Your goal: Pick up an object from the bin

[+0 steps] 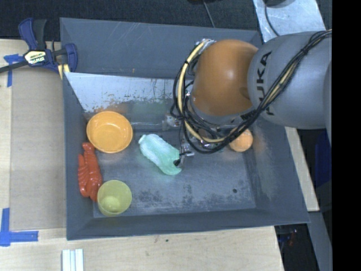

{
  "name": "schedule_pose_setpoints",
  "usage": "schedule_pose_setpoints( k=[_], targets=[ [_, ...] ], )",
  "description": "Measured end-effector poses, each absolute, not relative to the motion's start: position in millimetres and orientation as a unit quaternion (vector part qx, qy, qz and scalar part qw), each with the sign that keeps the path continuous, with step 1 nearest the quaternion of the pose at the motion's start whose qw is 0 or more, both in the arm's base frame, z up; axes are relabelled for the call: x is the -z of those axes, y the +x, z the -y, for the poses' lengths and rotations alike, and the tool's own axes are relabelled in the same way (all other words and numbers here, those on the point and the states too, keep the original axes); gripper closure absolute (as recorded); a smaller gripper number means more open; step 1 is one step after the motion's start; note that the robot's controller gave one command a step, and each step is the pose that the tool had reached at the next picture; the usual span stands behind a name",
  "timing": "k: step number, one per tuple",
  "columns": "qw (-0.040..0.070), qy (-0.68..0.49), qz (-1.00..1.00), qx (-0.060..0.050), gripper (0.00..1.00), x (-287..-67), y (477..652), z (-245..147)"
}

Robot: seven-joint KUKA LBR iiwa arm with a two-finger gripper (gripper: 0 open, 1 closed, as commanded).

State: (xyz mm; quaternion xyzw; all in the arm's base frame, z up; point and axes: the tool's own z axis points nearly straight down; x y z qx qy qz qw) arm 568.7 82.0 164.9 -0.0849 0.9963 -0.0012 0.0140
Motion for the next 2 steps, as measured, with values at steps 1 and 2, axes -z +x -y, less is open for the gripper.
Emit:
schedule_pose_setpoints(
  k=[1,2],
  targets=[
    [0.001,0.127,-0.992,-0.001,0.00,-98,556.1,-117],
    [0.012,0.012,-1.000,0.001,0.00,-70,583.9,-96]
  ],
)
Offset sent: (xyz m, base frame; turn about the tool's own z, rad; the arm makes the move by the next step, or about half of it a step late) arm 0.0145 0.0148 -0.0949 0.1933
